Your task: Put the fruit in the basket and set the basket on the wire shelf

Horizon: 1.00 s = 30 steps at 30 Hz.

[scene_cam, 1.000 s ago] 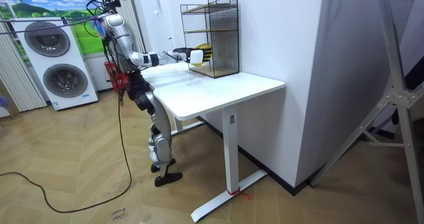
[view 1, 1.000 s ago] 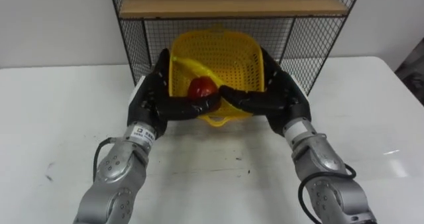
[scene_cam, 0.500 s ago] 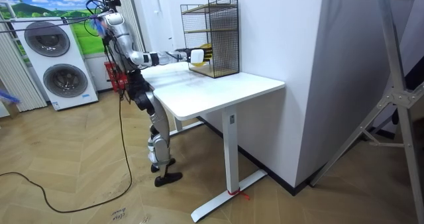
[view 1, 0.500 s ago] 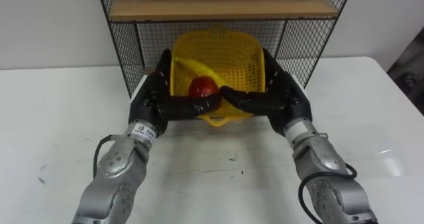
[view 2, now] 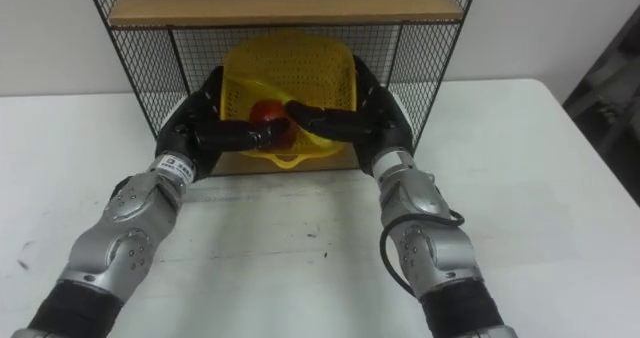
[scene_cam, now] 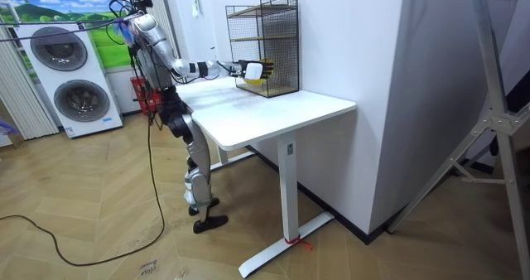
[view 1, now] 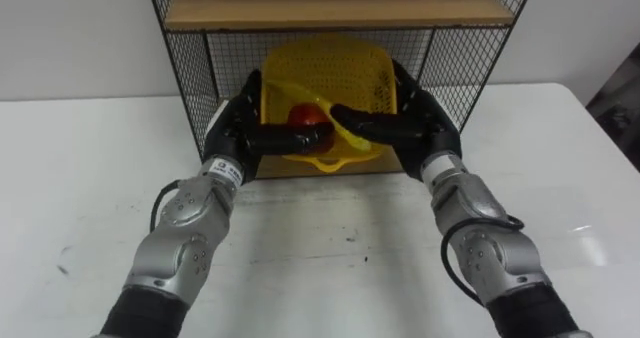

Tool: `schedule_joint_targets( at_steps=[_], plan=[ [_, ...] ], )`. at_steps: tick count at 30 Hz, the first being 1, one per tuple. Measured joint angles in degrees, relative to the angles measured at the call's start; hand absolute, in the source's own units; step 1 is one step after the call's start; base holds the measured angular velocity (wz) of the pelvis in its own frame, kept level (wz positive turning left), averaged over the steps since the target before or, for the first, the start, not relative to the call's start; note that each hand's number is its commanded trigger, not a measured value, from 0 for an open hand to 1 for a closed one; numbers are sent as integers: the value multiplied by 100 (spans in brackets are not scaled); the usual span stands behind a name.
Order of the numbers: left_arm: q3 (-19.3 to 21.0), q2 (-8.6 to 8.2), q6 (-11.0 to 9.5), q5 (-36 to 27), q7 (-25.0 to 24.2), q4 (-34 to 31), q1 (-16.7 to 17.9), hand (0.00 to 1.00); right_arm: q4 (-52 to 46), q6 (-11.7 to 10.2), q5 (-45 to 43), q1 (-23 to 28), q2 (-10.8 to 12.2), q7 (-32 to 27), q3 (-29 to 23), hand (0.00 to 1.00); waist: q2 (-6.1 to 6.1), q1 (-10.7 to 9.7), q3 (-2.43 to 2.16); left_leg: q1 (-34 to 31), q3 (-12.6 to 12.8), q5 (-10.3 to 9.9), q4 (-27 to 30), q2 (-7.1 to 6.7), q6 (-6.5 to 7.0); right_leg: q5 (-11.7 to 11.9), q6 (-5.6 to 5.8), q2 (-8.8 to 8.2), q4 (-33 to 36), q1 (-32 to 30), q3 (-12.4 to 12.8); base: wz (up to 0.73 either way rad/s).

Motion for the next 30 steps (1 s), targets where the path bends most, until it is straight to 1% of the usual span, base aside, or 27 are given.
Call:
schedule_joint_targets(
  at_steps=[1,3,5,7,9,10,11,12,13,14,16,18,20,24,28,30],
  plan=[
    [0,1,32,0,0,8,-3,0,43,9,0,-22,0,-1,0,0,1,1,-1,0,-1,0,0,0,0,0,0,0,1,-1,-2,0],
    [2,-4,111,-42,0,45,-8,0,76,99,3,-31,0,-44,0,0,8,6,-4,0,-6,0,1,0,-1,0,-1,-1,5,-2,-5,0],
    [9,-6,165,-109,7,147,-64,0,179,123,96,-70,5,-63,0,0,11,8,-6,1,-9,0,5,0,-1,0,-1,-2,23,-3,-4,0],
    [12,-17,270,-159,93,240,-148,0,432,222,215,-221,24,-116,0,0,16,7,-8,15,-8,0,5,0,-1,0,-1,0,27,10,0,0],
    [19,-72,384,-156,175,368,-253,0,798,342,235,-446,44,-181,-4,0,26,6,-5,59,-18,0,4,-1,-1,0,-2,1,34,66,-6,2],
    [28,-92,400,-155,202,377,-265,0,852,369,235,-489,44,-190,-9,0,30,5,-6,70,-25,0,5,-1,-1,1,-2,2,31,85,-5,4],
    [84,-117,464,-157,241,395,-288,0,964,418,250,-590,43,-192,-34,0,38,4,-12,82,-37,0,10,-3,-2,0,-2,0,25,100,-27,8],
    [148,-159,527,-159,271,396,-289,0,986,477,317,-628,44,-191,-126,0,43,2,-15,102,-64,1,11,-10,-4,-1,-4,-6,19,133,-57,12],
    [147,-184,598,-159,306,396,-289,0,1012,491,423,-646,46,-194,-201,0,44,10,-15,136,-84,1,9,-14,-6,-11,-10,-10,8,171,-77,11],
    [148,-191,626,-159,330,399,-289,0,1015,500,439,-655,47,-199,-217,0,44,14,-15,150,-87,1,8,-15,-7,-18,-12,-12,8,177,-84,7],
    [232,-217,745,-158,377,434,-290,0,1015,613,438,-692,54,-219,-245,0,66,10,-29,181,-99,5,6,-15,-14,-16,-15,-10,-17,201,-99,2],
    [291,-310,797,-161,413,553,-317,0,1068,682,475,-696,74,-228,-320,0,88,12,-41,215,-104,7,-1,-14,-15,-7,-17,-5,-67,275,-104,0],
    [301,-355,814,-163,499,707,-418,0,1191,733,669,-708,113,-311,-402,0,95,23,-43,258,-107,7,-6,-14,-16,-7,-17,-6,-71,304,-107,0],
    [291,-393,850,-162,632,852,-510,0,1291,740,720,-710,263,-547,-408,0,128,-8,-58,354,-97,8,-58,-20,-18,-5,-17,-6,-77,364,-78,-3],
    [294,-416,902,-165,687,877,-536,0,1450,761,720,-772,323,-607,-420,0,157,-22,-76,367,-92,17,-81,-22,-28,-4,-19,-6,-71,359,-74,0],
    [306,-429,967,-165,745,878,-620,0,1456,828,743,-831,324,-652,-457,0,168,-25,-74,364,-93,27,-98,-24,-31,-3,-20,-7,-72,351,-79,0]
  ],
)
